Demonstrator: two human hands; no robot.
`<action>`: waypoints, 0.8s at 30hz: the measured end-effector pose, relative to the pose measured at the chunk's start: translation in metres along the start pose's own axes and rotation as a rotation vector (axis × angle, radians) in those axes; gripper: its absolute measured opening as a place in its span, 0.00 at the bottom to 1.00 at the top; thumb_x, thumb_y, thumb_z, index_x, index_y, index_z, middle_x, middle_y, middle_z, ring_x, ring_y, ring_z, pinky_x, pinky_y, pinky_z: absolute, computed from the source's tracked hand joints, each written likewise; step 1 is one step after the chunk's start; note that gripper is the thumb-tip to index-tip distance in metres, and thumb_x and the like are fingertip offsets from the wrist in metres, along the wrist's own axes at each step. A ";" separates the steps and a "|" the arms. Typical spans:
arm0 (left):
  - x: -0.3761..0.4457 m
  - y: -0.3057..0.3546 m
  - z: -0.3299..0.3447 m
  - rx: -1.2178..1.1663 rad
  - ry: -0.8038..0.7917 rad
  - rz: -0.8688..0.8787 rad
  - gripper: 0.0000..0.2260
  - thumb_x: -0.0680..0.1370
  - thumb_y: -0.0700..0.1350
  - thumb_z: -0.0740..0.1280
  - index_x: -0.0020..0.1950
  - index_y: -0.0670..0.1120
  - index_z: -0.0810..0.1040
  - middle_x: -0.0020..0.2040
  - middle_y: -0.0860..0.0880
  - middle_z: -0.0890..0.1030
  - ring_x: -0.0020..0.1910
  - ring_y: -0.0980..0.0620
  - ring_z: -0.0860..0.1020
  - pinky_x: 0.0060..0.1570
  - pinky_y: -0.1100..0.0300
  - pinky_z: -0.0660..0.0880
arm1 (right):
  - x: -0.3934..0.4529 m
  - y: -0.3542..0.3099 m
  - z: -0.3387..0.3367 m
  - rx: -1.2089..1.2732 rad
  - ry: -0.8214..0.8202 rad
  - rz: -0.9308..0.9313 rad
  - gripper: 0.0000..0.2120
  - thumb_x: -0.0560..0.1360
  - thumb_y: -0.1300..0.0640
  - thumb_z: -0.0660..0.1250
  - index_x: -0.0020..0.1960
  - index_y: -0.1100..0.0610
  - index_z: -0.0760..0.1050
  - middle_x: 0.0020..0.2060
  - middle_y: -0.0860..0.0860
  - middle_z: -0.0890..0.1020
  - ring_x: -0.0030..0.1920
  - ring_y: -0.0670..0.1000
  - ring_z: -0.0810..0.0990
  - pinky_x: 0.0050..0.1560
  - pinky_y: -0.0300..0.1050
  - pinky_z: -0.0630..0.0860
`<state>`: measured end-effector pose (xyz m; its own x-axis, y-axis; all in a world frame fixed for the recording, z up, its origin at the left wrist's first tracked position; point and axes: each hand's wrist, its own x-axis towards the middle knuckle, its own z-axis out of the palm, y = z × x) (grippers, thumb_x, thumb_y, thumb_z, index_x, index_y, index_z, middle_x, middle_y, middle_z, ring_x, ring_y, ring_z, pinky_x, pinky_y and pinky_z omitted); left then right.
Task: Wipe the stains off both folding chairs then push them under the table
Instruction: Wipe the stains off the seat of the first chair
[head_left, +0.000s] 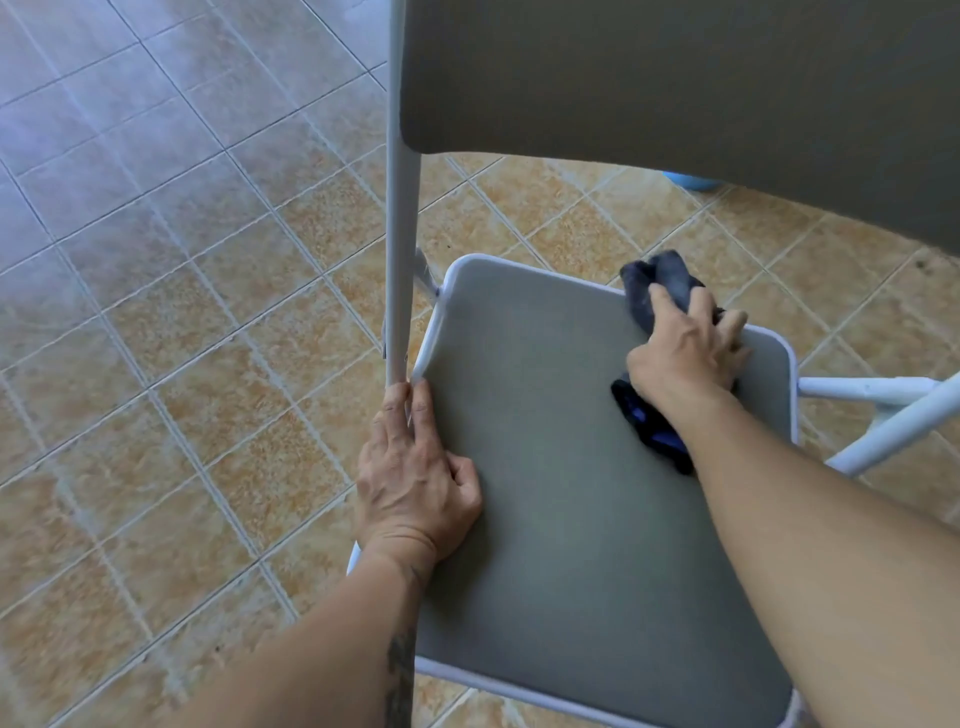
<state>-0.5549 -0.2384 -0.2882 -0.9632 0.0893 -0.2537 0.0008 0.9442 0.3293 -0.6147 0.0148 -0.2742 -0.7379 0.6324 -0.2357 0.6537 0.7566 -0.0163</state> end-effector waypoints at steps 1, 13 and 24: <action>0.000 0.000 0.000 -0.002 0.002 0.000 0.36 0.69 0.50 0.62 0.77 0.43 0.61 0.74 0.44 0.63 0.66 0.40 0.71 0.59 0.47 0.75 | -0.007 -0.001 0.001 0.036 0.024 -0.010 0.30 0.68 0.61 0.63 0.68 0.44 0.66 0.64 0.54 0.66 0.62 0.63 0.63 0.61 0.59 0.64; -0.001 0.003 0.000 -0.011 0.045 -0.025 0.34 0.70 0.49 0.62 0.76 0.48 0.59 0.74 0.48 0.61 0.64 0.39 0.73 0.61 0.45 0.73 | -0.097 0.015 0.024 0.123 0.016 -0.419 0.35 0.65 0.60 0.55 0.71 0.42 0.70 0.74 0.49 0.66 0.62 0.59 0.67 0.55 0.55 0.66; -0.007 0.003 0.001 -0.010 0.062 0.027 0.33 0.72 0.50 0.58 0.77 0.44 0.57 0.73 0.43 0.61 0.69 0.37 0.66 0.70 0.44 0.65 | -0.159 0.133 0.023 0.219 0.095 0.035 0.31 0.70 0.66 0.62 0.70 0.45 0.72 0.73 0.50 0.67 0.62 0.60 0.65 0.55 0.59 0.67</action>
<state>-0.5480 -0.2359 -0.2862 -0.9776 0.0948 -0.1879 0.0247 0.9384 0.3448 -0.4064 0.0112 -0.2611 -0.7196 0.6785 -0.1475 0.6926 0.6862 -0.2221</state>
